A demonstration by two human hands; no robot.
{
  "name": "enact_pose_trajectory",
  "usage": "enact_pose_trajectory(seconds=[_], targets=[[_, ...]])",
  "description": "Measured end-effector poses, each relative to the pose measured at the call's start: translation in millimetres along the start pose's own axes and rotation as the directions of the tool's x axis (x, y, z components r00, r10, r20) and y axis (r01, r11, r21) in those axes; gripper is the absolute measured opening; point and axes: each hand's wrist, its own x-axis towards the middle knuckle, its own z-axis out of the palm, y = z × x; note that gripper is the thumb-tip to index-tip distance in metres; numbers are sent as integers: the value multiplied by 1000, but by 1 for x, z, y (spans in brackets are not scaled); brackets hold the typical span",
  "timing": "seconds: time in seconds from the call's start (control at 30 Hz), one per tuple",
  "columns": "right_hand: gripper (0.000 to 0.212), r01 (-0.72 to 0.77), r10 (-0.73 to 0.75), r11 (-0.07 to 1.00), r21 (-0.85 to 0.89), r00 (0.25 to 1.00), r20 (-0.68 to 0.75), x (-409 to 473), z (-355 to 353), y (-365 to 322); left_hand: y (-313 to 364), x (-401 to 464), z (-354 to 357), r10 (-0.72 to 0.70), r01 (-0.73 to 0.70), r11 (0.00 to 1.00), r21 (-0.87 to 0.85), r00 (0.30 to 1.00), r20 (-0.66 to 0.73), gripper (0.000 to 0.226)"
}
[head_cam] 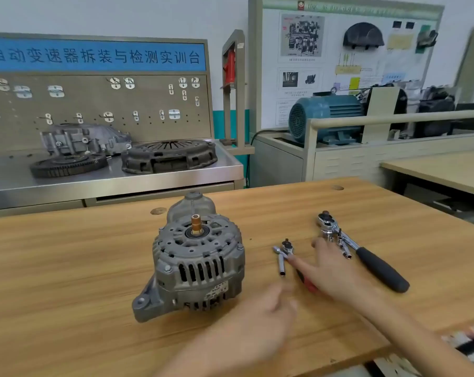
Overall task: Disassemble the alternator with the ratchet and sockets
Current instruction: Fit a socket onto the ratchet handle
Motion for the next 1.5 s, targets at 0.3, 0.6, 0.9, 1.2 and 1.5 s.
enact_pose_trajectory(seconds=[0.3, 0.6, 0.9, 1.2, 1.5], targets=[[43, 8, 38, 988, -156, 955, 293, 65, 5, -25, 17, 110, -26, -82, 174, 868, 464, 974, -211, 33], [25, -23, 109, 981, -194, 888, 447, 75, 4, -37, 14, 121, -30, -85, 173, 913, 371, 967, -241, 19], [44, -31, -40, 960, 278, 968, 247, 58, 14, -15, 14, 110, -32, -374, 203, 864, -460, 871, -318, 16], [17, 340, -365, 894, 292, 930, 36, 28, -14, -41, 43, 91, -35, -176, -143, 752, -644, 897, -405, 25], [6, 473, -459, 849, 236, 881, -115, 5, -38, -67, 61, 63, -47, 46, -378, 848, -371, 750, -660, 45]])
